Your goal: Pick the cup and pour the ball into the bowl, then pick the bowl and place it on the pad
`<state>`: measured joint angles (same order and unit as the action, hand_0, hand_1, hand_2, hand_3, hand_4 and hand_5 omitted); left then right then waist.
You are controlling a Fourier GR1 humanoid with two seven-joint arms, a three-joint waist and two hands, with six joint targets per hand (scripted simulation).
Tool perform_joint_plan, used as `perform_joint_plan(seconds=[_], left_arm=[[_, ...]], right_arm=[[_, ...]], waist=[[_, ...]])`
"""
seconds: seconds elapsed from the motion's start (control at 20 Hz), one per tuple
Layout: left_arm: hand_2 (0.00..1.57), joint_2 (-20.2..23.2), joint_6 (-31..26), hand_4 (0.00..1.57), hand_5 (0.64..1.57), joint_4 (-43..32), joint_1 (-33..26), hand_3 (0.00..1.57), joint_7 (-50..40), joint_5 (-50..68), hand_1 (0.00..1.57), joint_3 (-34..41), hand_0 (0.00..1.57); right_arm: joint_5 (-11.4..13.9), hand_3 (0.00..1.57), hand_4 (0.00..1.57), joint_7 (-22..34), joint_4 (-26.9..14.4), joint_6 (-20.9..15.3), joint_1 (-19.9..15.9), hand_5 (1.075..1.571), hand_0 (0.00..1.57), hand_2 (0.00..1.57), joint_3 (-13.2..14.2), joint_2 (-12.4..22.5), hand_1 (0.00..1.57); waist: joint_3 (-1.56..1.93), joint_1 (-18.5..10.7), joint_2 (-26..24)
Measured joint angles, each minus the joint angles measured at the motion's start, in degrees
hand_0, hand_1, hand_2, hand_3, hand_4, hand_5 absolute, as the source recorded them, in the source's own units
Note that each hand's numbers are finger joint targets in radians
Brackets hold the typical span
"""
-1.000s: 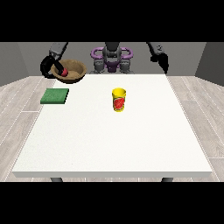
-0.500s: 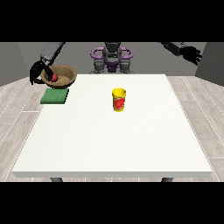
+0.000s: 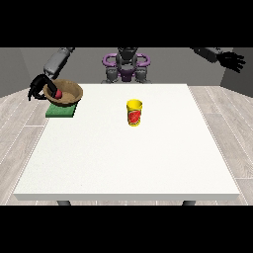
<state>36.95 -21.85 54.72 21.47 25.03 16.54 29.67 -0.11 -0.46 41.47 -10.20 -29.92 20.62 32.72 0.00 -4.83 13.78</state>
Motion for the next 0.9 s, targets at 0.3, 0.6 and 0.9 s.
perform_joint_plan(seconds=[0.3, 0.6, 0.9], left_arm=[[0.0, 1.86, -1.39, 1.18, 1.552, -0.05, 1.04, 0.0, 0.21, 0.96, 0.0, 0.54, 0.0], [0.0, 0.65, -0.27, 1.01, 1.569, 2.06, 1.09, 0.0, -2.72, 0.98, 0.0, -1.16, 0.0], [0.0, -7.05, 3.98, 0.9, 1.559, 9.15, 0.24, 0.0, -11.13, -0.97, 0.0, -8.44, 0.0]], right_arm=[[-0.29, 0.73, 0.0, 0.19, -4.86, 0.05, -2.26, 1.495, 0.32, 0.48, 1.9, 3.12, 0.32], [-0.55, 0.0, 0.0, 0.56, -8.22, 2.88, -4.22, 1.361, 0.0, 0.0, 1.75, 4.22, 0.0], [0.67, 0.0, 0.48, 5.37, -9.45, 5.72, -6.13, 1.434, 0.0, 0.0, -0.36, 5.22, 0.0]], waist=[[0.02, -0.88, 2.33], [0.04, -1.05, 0.2], [0.06, -1.02, -10.38]])
